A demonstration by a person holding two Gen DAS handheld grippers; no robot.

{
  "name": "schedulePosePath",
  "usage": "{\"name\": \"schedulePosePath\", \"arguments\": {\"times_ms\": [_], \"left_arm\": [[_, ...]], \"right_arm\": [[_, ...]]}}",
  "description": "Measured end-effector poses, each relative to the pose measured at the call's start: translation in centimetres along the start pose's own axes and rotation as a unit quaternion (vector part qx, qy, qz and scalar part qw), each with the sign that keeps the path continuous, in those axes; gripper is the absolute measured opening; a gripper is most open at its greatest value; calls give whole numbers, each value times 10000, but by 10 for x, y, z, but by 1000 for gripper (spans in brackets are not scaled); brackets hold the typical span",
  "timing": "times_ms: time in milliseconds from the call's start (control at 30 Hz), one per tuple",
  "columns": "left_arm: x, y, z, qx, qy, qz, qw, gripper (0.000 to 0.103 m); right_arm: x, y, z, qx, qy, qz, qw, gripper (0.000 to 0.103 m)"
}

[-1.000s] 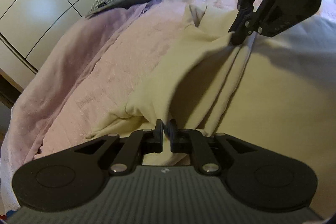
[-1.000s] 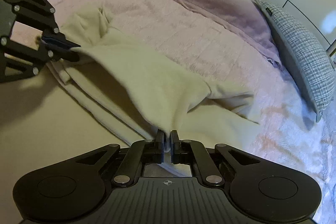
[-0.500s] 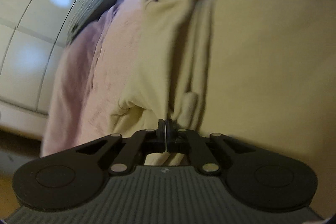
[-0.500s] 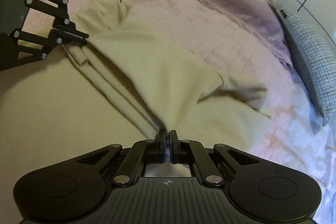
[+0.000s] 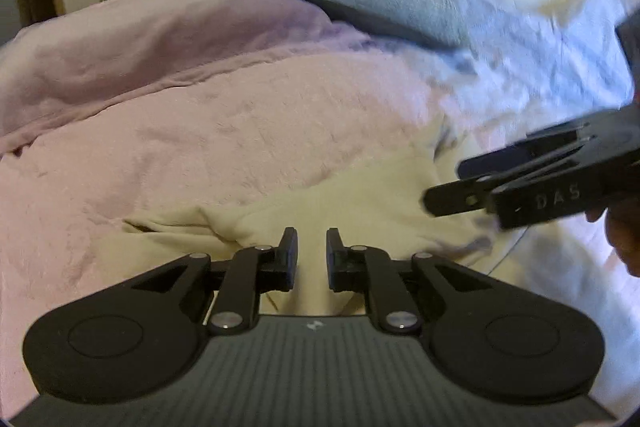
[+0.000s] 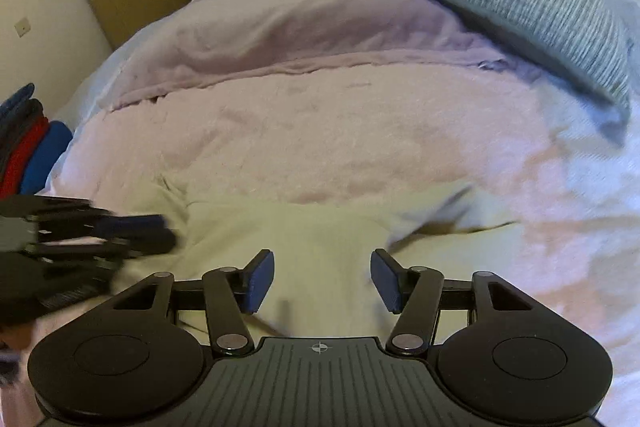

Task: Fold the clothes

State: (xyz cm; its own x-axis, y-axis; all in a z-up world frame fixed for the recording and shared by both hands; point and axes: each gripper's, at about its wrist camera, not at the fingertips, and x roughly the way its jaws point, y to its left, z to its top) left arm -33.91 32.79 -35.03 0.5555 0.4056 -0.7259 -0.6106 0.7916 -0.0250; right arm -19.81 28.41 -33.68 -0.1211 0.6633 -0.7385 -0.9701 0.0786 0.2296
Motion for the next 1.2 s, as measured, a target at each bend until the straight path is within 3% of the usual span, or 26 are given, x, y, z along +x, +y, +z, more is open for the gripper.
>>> {"name": "schedulePosePath", "arguments": {"times_ms": [67, 133, 200, 267, 400, 467, 533, 600, 700, 833, 933, 1067, 1200], "left_arm": [[14, -9, -16, 274, 315, 127, 9990, 10], [10, -12, -31, 372, 327, 141, 9987, 10], [3, -14, -38, 421, 312, 130, 9985, 10], [0, -13, -38, 427, 284, 135, 9986, 11], [-6, -13, -31, 422, -40, 282, 9987, 11], [1, -12, -30, 290, 91, 341, 9990, 12], [12, -12, -31, 292, 373, 480, 9977, 14], [11, -13, -31, 223, 494, 561, 9970, 14], [-18, -15, -30, 54, 455, 730, 9963, 13], [-63, -19, -25, -37, 575, 1124, 9920, 13], [-100, -20, -14, -533, 665, 1337, 9874, 14], [-138, -23, 6, -1275, 717, 1285, 9809, 14], [-173, -31, 24, -1303, 755, 1176, 9816, 18]], "right_arm": [[15, 10, -19, -337, 242, -138, 9990, 57], [29, 17, -40, -801, 493, -327, 9950, 57], [26, 23, -55, -1321, 370, -408, 9897, 57], [21, 22, -51, -1418, 445, -440, 9879, 57], [3, 16, -36, -1205, 170, -493, 9913, 57], [-4, 13, -31, -1061, -66, -359, 9937, 57], [6, 12, -34, -972, 127, -246, 9949, 57], [25, 10, -43, -1010, 649, -382, 9920, 57], [9, 13, -44, -1172, 594, -442, 9903, 57], [-33, 9, -36, -908, 613, -374, 9933, 57], [-64, 8, -26, -699, 734, -387, 9941, 57], [-104, 9, -11, -192, 861, -533, 9947, 57], [-149, 12, -11, 601, 801, -487, 9938, 57]]}}
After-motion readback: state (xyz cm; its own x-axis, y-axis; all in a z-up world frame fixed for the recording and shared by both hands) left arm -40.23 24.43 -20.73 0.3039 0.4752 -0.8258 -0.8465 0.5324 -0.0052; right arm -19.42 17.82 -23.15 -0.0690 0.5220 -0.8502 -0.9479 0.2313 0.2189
